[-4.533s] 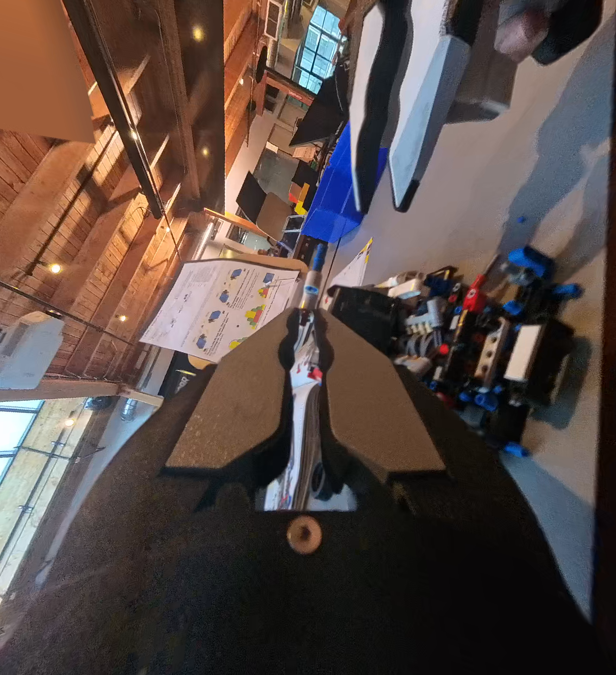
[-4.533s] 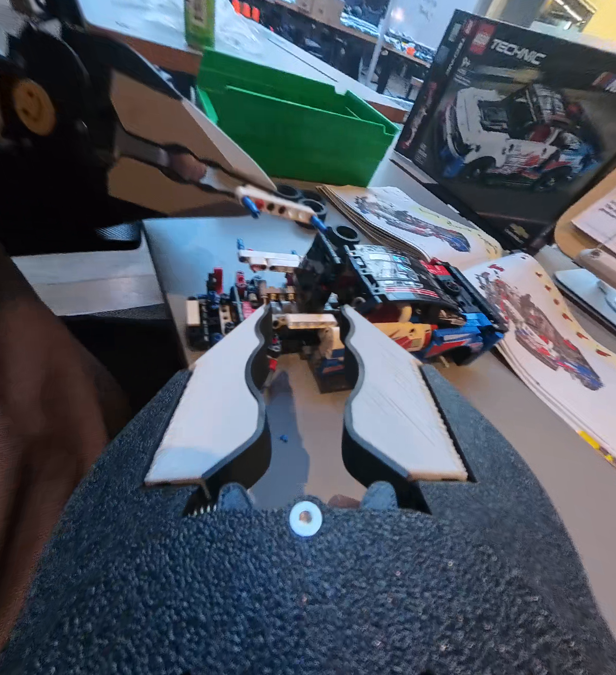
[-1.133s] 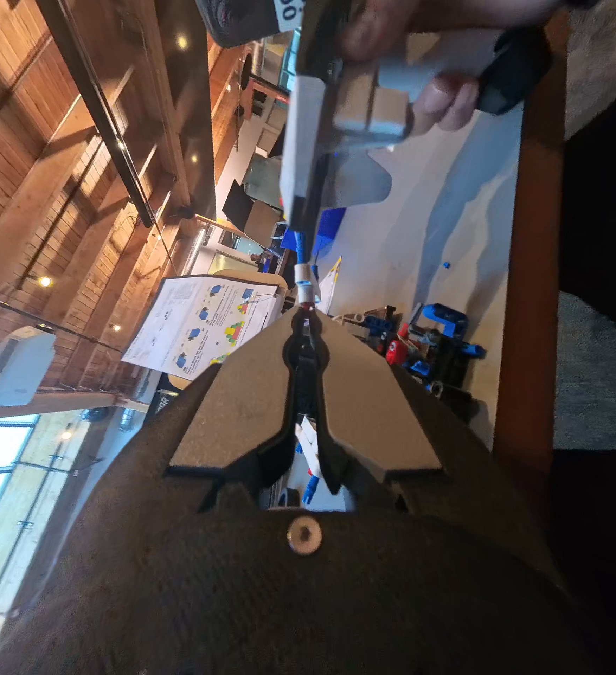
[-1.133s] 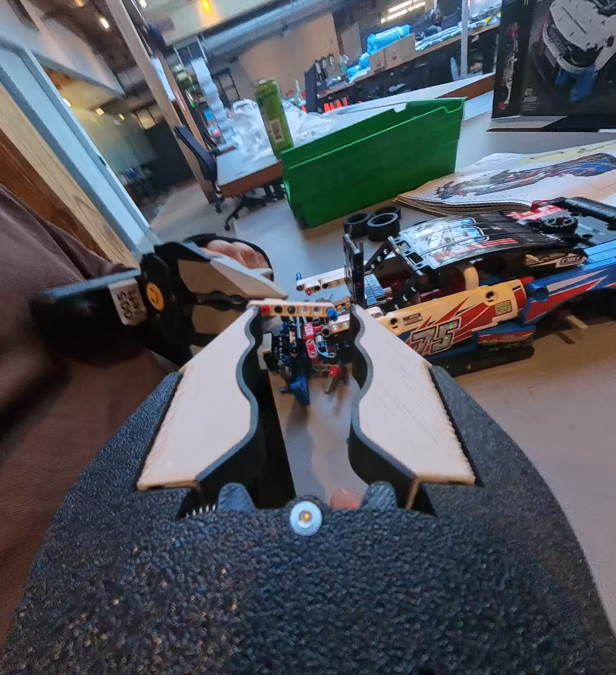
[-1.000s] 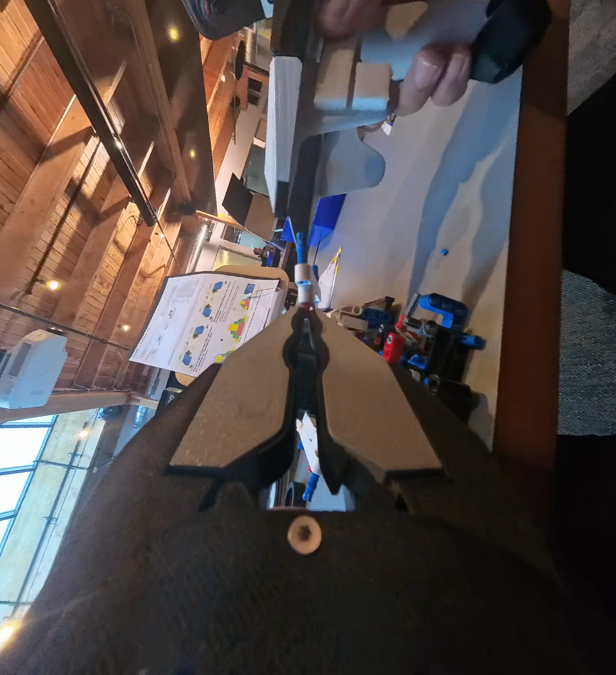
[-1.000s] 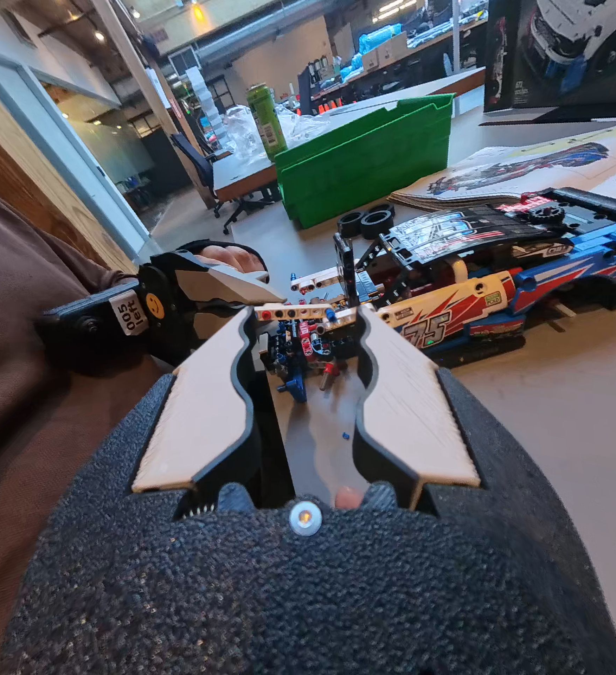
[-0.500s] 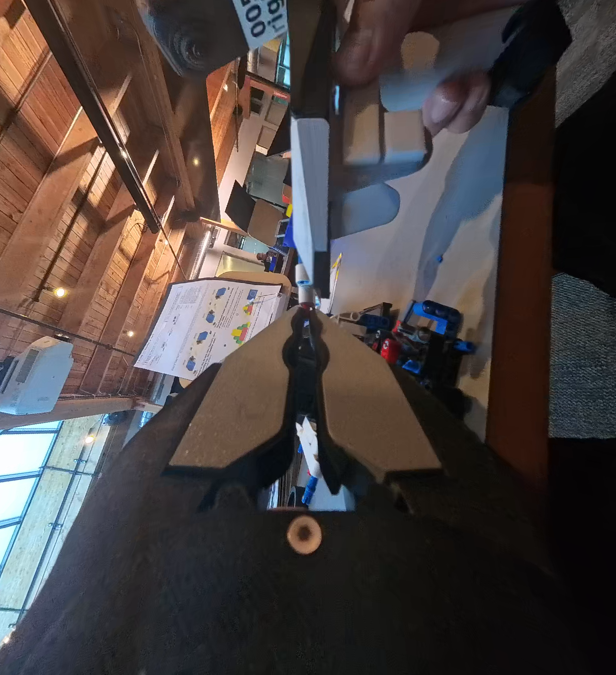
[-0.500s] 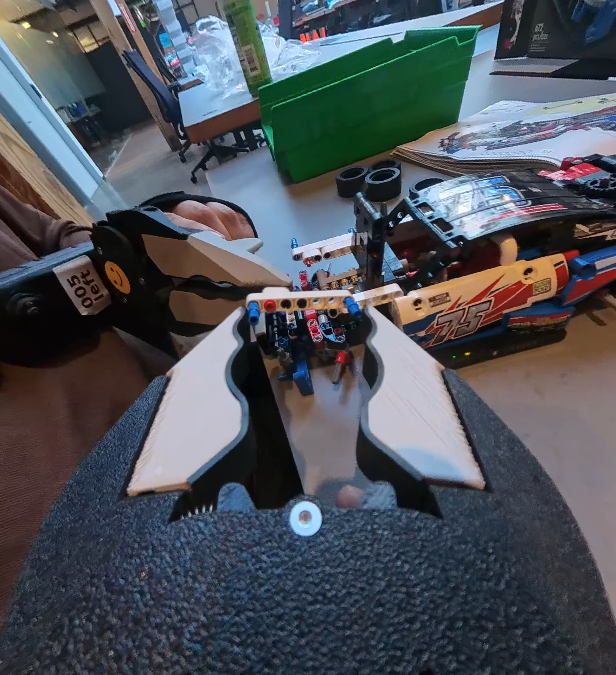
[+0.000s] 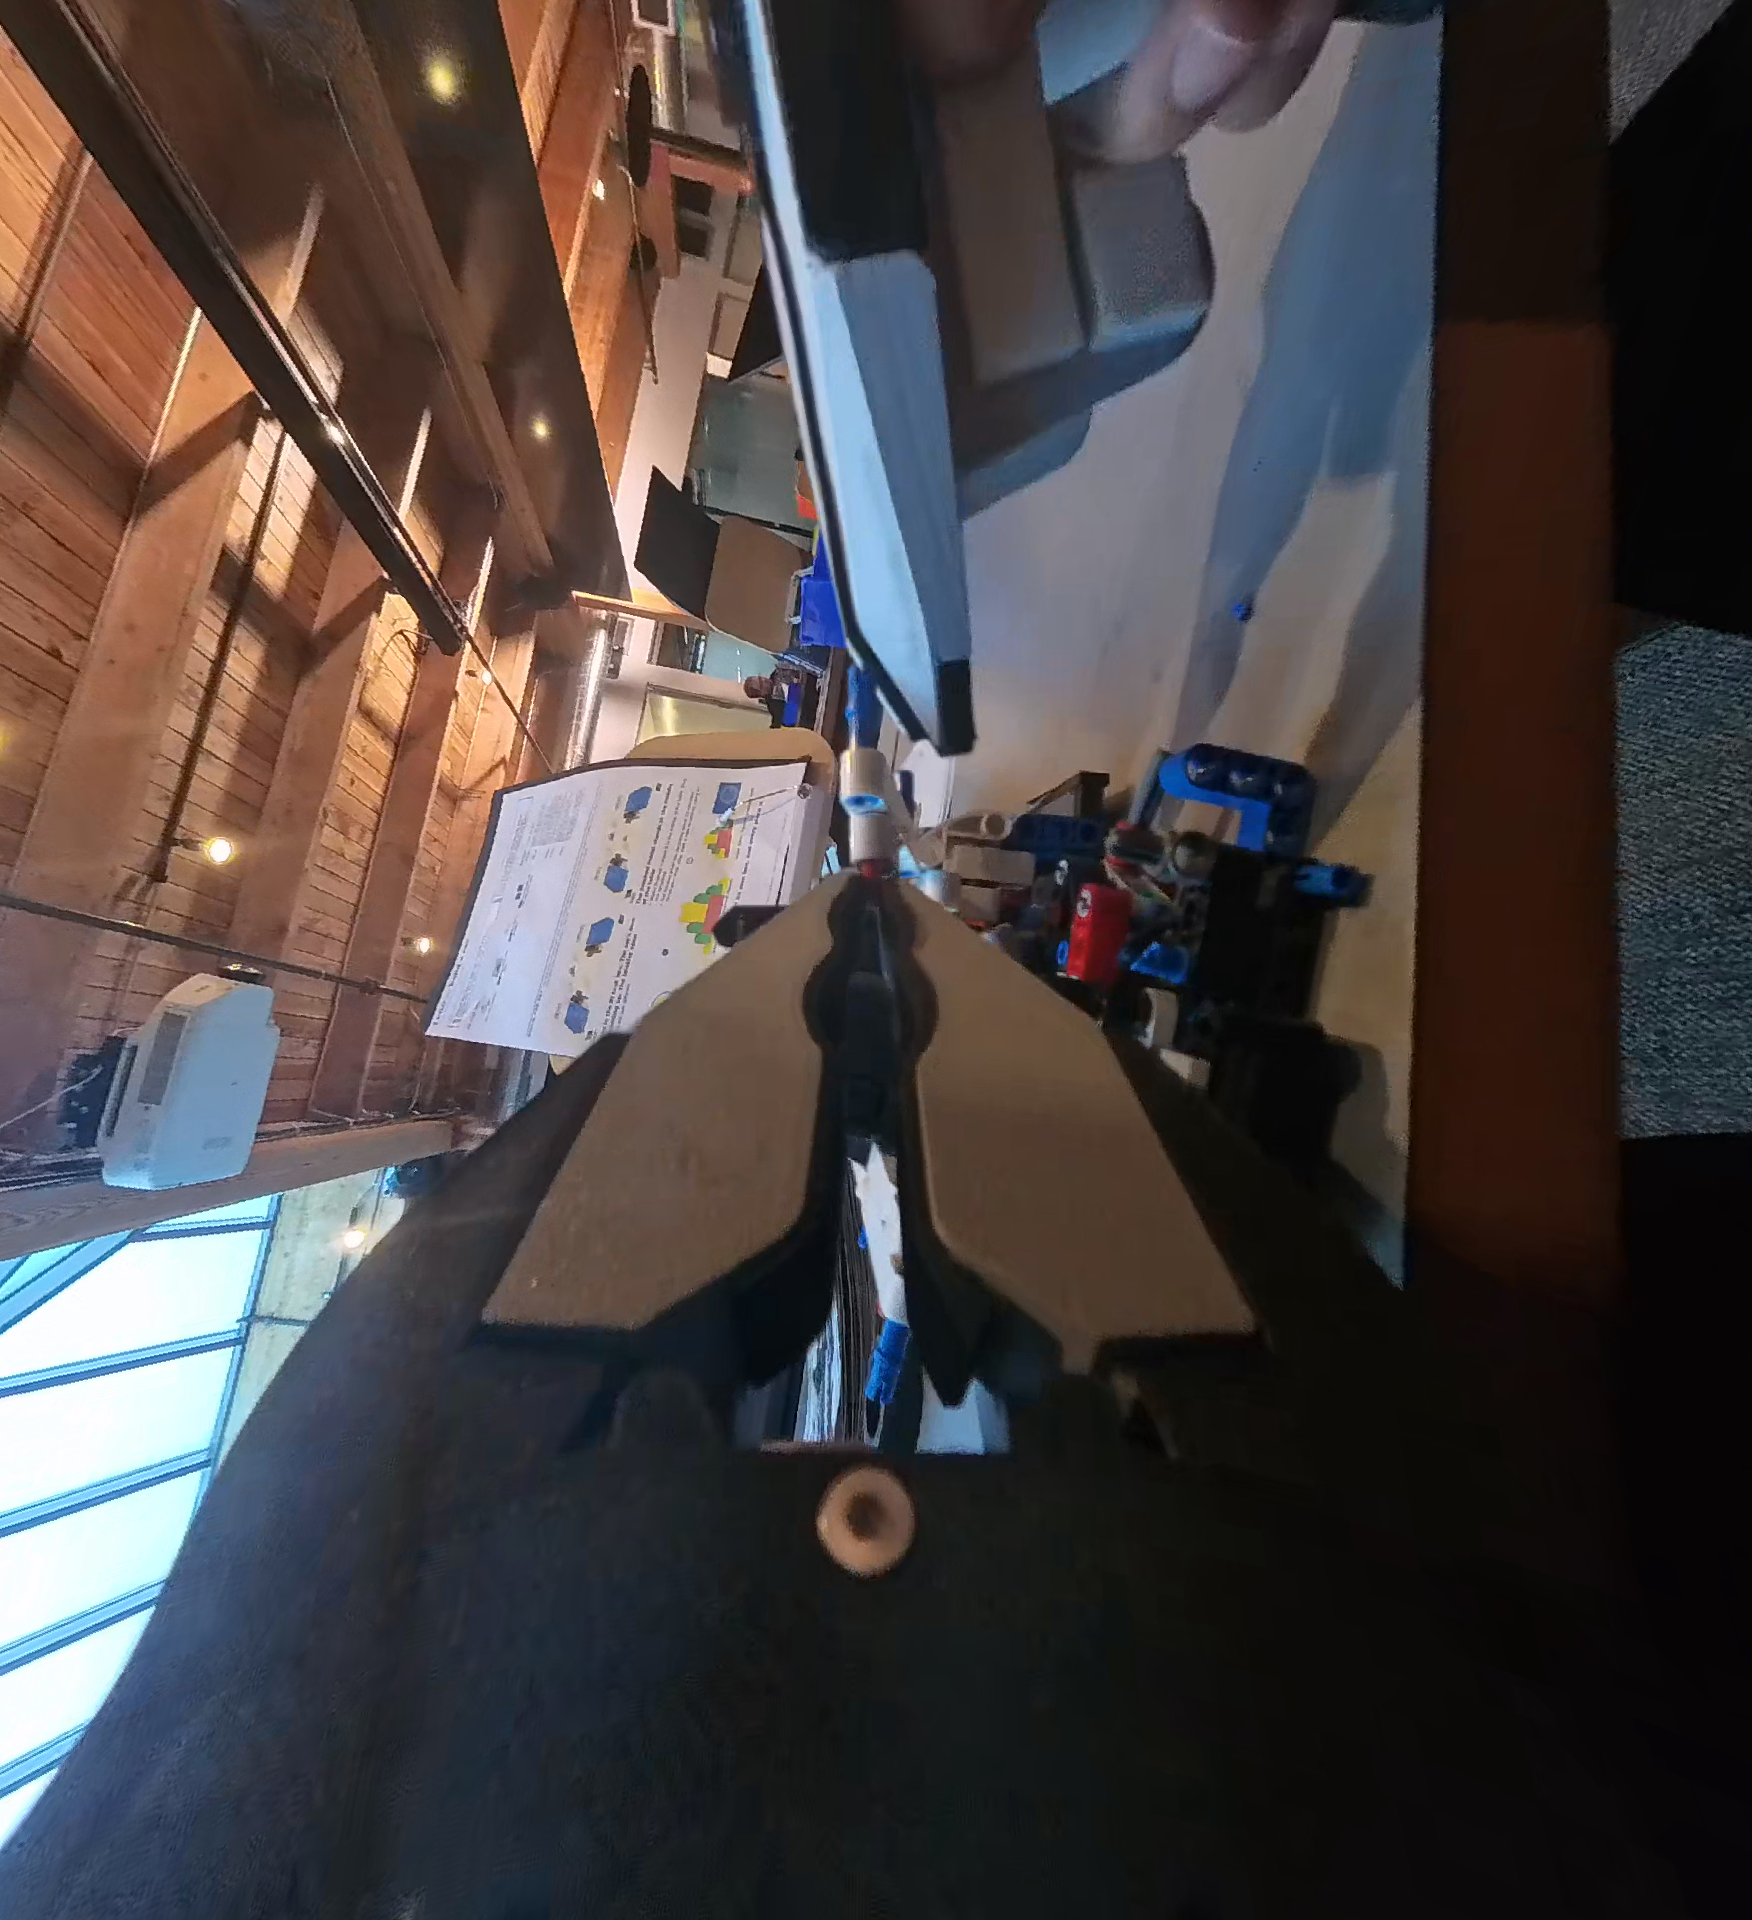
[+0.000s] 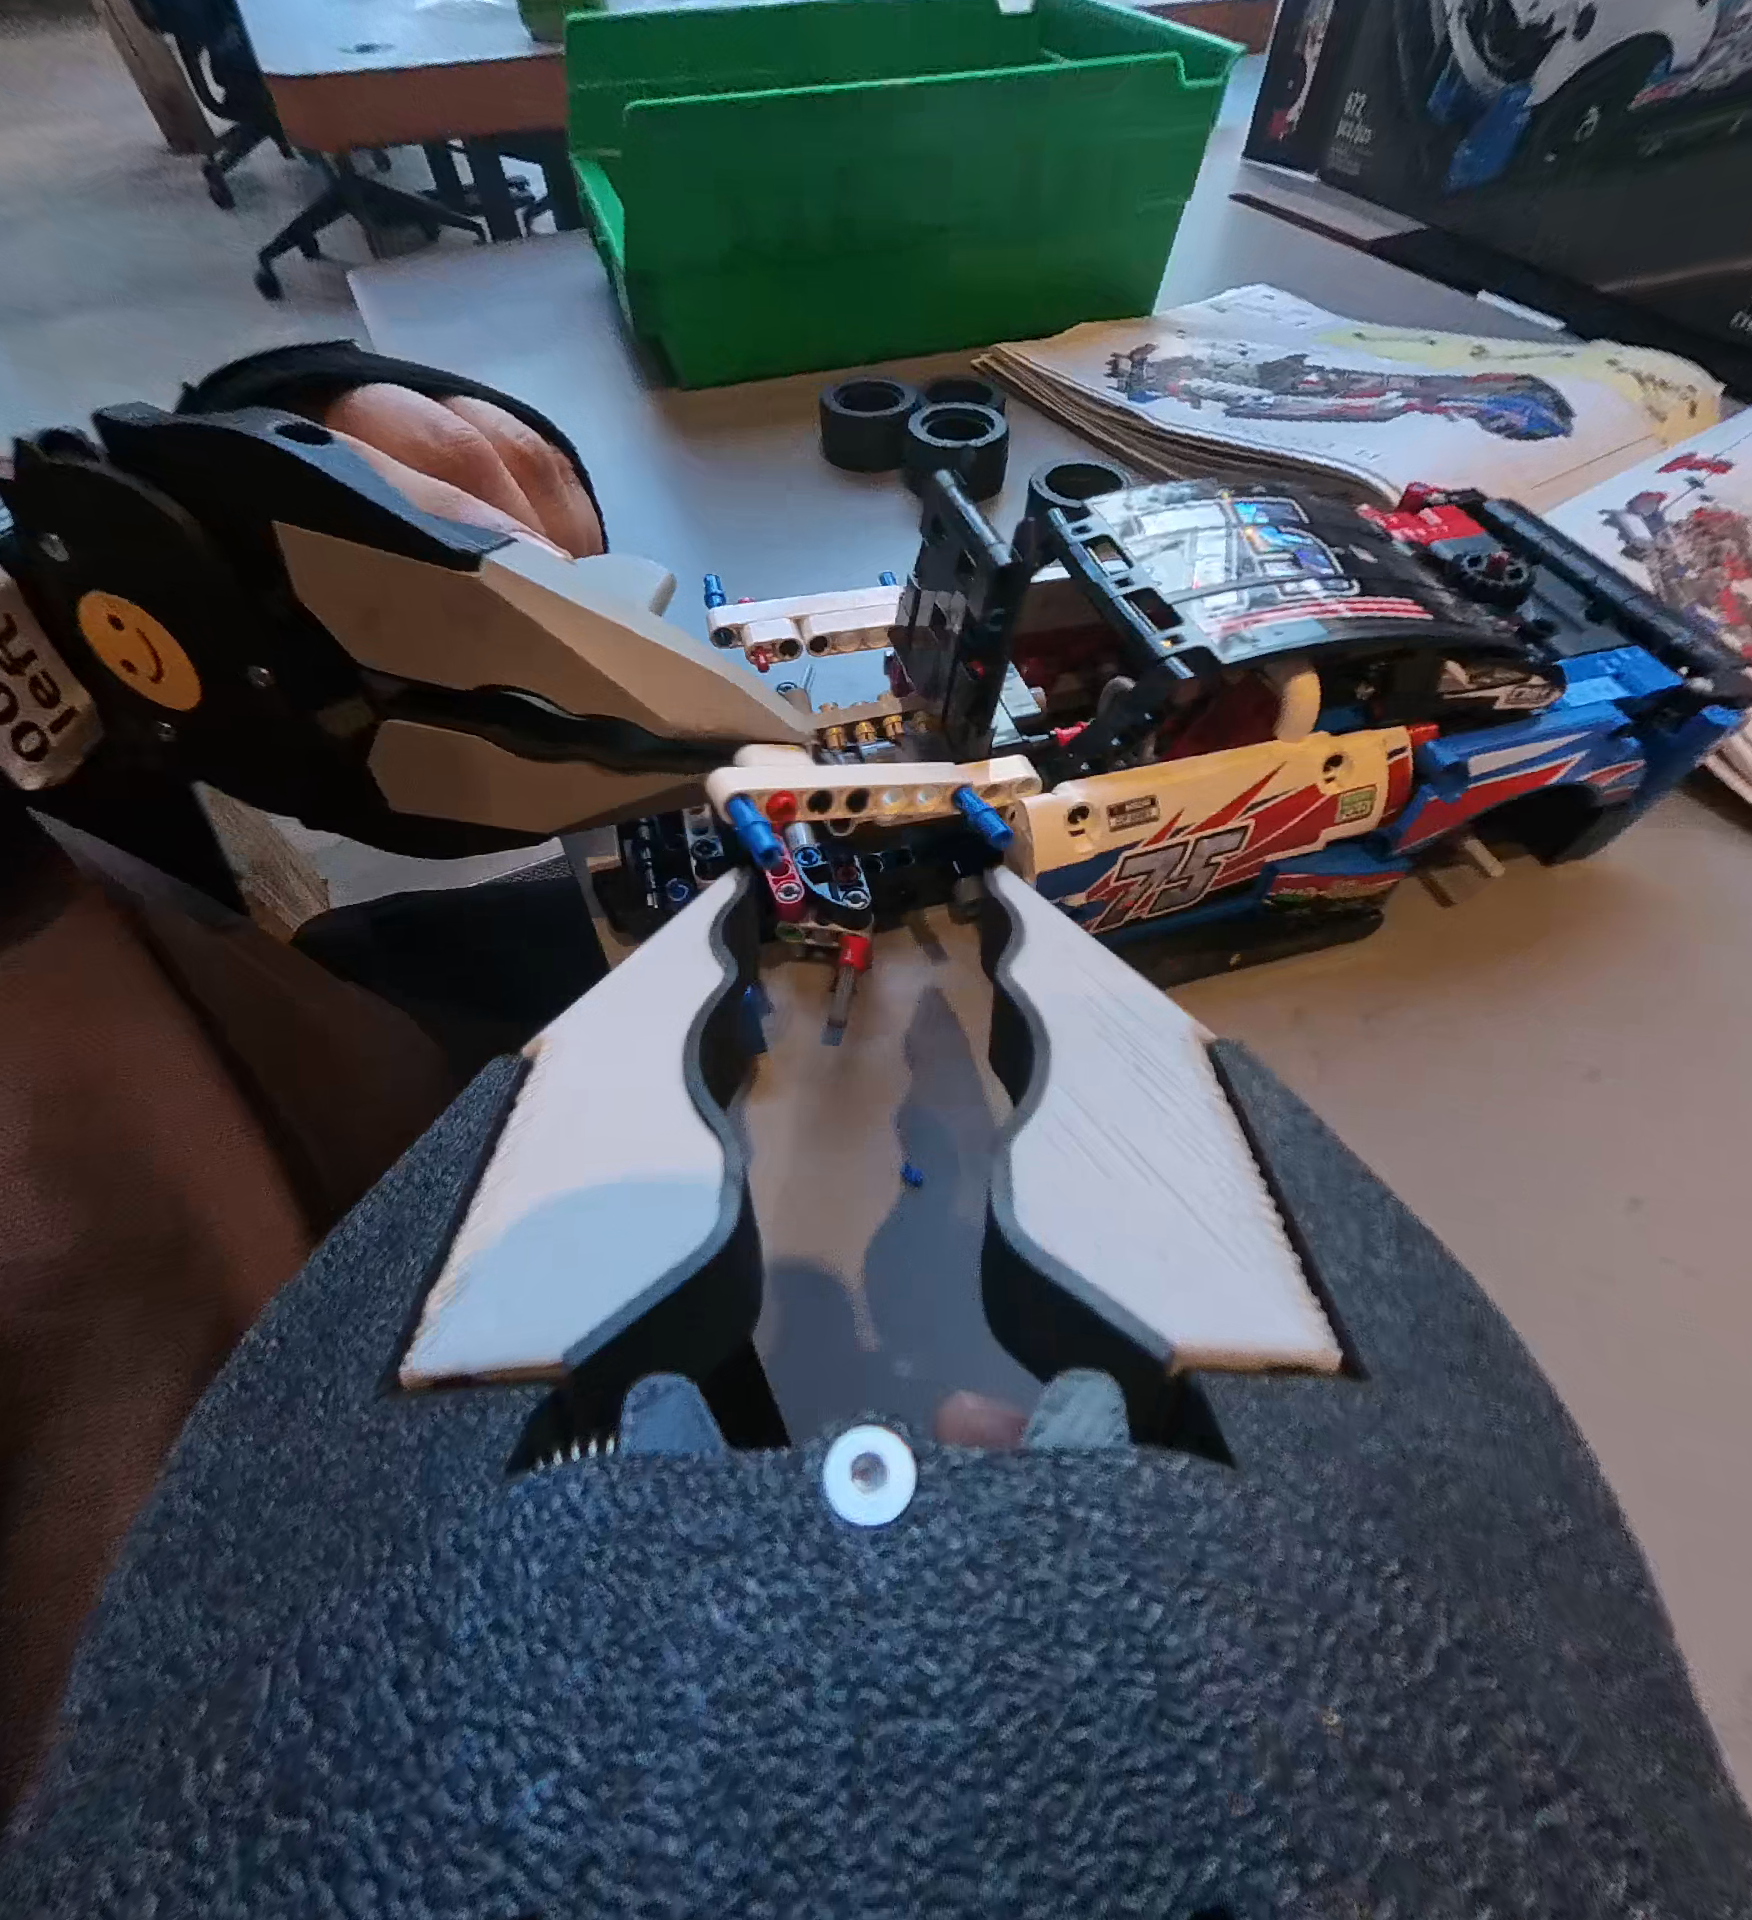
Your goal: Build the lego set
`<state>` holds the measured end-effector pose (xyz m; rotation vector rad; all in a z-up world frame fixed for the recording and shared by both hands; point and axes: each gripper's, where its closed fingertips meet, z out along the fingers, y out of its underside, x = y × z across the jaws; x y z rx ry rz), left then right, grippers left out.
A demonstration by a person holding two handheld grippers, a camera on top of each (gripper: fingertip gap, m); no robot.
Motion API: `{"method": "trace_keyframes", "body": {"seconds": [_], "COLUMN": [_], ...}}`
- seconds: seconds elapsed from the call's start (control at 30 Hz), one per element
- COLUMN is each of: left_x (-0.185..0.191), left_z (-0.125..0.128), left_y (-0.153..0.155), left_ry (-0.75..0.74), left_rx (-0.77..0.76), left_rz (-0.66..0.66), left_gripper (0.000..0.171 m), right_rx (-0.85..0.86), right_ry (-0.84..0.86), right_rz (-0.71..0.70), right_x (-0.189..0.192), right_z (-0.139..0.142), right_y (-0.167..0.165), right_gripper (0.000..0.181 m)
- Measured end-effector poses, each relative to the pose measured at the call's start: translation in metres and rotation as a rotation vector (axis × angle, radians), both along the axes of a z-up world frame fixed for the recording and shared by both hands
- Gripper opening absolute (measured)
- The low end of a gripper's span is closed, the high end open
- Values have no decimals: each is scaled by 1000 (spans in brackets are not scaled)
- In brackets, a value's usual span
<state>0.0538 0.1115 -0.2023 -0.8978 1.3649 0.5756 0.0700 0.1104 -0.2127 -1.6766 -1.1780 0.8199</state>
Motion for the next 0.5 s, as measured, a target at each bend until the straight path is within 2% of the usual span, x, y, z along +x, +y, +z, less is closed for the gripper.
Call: {"method": "trace_keyframes", "body": {"seconds": [0.13, 0.27, 0.33, 0.43, 0.5], "left_x": [2, -5, -6, 7, 16], "left_z": [0, 26, 37, 40, 38], "left_y": [-1, -3, -9, -27, -34], "left_ry": [-38, -243, -300, -292, -284], "left_rx": [-29, -117, -121, -116, -126], "left_rz": [-13, -58, -84, -152, -175], "left_gripper": [0, 0, 0, 0, 0], "right_rx": [-5, 32, -53, -226, -208], "right_ry": [18, 139, 229, 335, 324], "right_rz": [31, 55, 42, 141, 167], "right_x": [-3, 4, 12, 13, 11], "right_z": [4, 32, 43, 50, 49], "right_y": [-8, -11, -5, -14, -19], "right_gripper": [44, 45, 46, 54, 54]}}
